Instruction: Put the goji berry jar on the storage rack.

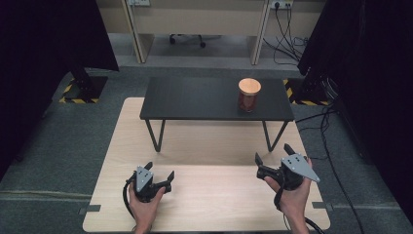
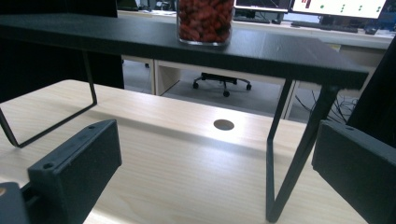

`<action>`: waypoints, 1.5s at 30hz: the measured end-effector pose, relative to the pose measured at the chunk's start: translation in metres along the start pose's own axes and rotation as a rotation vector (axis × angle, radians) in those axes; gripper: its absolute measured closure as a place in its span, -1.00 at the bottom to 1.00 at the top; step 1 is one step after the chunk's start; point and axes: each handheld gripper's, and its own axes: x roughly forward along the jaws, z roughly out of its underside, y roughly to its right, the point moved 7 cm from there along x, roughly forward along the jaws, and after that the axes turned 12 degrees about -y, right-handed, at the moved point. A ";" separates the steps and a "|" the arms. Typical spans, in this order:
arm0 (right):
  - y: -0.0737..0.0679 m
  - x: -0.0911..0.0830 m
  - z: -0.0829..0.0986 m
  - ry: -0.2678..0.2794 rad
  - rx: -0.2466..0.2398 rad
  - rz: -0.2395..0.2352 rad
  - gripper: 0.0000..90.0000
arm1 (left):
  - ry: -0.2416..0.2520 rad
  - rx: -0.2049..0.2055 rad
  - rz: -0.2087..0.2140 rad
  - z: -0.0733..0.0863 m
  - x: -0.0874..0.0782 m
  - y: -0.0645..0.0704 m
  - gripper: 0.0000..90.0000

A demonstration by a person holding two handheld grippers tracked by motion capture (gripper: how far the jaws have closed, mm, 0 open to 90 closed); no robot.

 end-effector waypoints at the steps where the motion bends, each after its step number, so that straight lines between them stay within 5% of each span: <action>1: 0.000 0.001 0.002 -0.001 0.003 0.000 -0.97 | 0.001 0.000 0.000 0.000 0.000 0.000 -0.86; 26: 0.005 0.047 0.074 -0.209 0.183 0.014 -0.94 | 0.001 0.004 0.000 0.000 0.000 0.000 -0.87; 45: 0.000 0.056 0.090 -0.247 0.188 0.007 -0.93 | -0.001 0.003 0.002 0.000 0.000 0.000 -0.87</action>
